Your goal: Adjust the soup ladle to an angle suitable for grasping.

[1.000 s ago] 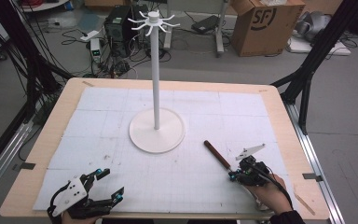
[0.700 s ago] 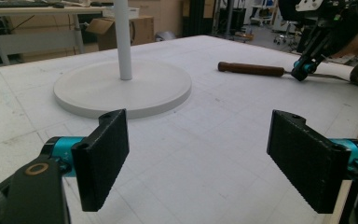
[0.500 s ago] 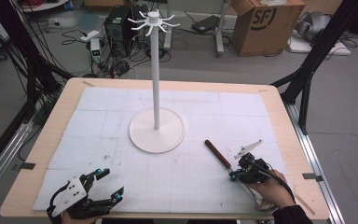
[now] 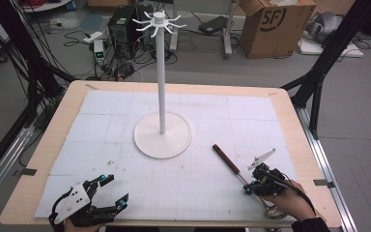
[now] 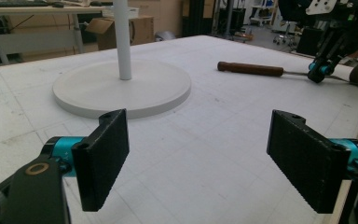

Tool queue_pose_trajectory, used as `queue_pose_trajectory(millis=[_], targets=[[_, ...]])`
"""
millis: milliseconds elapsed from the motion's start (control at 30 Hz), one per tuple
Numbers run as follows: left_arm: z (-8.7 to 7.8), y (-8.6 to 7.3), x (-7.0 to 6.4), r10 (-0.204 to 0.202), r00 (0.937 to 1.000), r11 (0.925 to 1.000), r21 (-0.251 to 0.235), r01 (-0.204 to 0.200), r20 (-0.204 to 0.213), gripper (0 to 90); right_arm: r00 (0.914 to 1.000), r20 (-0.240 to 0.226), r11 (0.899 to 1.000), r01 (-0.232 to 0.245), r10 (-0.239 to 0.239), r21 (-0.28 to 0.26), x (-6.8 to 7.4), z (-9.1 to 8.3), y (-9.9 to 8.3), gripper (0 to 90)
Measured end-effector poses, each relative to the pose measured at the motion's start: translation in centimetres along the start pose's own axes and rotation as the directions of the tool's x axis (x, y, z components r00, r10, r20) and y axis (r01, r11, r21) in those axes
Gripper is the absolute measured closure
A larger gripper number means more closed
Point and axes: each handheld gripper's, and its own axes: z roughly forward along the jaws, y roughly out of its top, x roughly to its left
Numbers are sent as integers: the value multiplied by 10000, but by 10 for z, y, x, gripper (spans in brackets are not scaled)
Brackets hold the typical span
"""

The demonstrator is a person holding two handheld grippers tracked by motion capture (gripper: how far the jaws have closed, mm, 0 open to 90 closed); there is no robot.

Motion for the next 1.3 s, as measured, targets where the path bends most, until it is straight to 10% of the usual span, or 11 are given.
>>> queue_pose_trajectory(millis=[567,1300], targets=[[1,0,-1,33,10000,10000,38,-33,19,215,10000,-48,9978,34,-31,660,-1,-8,-12,900],[2,0,-1,37,10000,10000,12,-37,42,215,9933,1154,9978,-184,110,638,-16,-11,-10,900]])
